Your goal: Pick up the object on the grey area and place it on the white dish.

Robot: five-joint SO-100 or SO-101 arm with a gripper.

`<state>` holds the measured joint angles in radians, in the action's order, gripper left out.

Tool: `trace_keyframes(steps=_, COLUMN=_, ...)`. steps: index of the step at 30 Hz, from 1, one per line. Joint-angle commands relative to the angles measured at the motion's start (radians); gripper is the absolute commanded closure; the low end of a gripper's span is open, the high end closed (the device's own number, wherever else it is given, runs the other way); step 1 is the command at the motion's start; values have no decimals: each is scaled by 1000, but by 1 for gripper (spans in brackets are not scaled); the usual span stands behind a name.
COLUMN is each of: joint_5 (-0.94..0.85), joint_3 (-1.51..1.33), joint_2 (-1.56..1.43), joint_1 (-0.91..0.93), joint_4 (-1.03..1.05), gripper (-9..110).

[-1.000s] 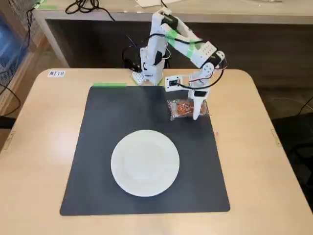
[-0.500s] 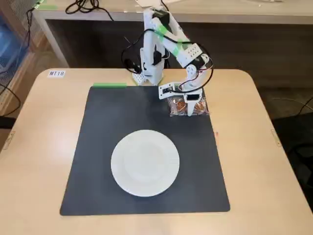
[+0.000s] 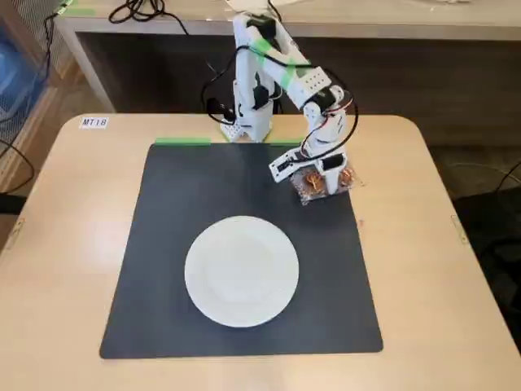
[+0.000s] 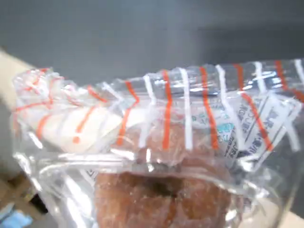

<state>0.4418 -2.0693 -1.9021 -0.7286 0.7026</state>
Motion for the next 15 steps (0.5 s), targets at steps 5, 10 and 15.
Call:
trace_keyframes(steps=5, joint_5=-276, joint_3=29, joint_2=-123, joint_1=209, joint_4=-282, gripper=97)
trace_keyframes(steps=10, joint_5=-449, joint_3=72, joint_2=-66, joint_1=449, joint_4=-284, gripper=93)
trace_keyframes(steps=15, joint_5=-574, joint_3=273, joint_2=114, joint_1=624, joint_4=-86, gripper=91)
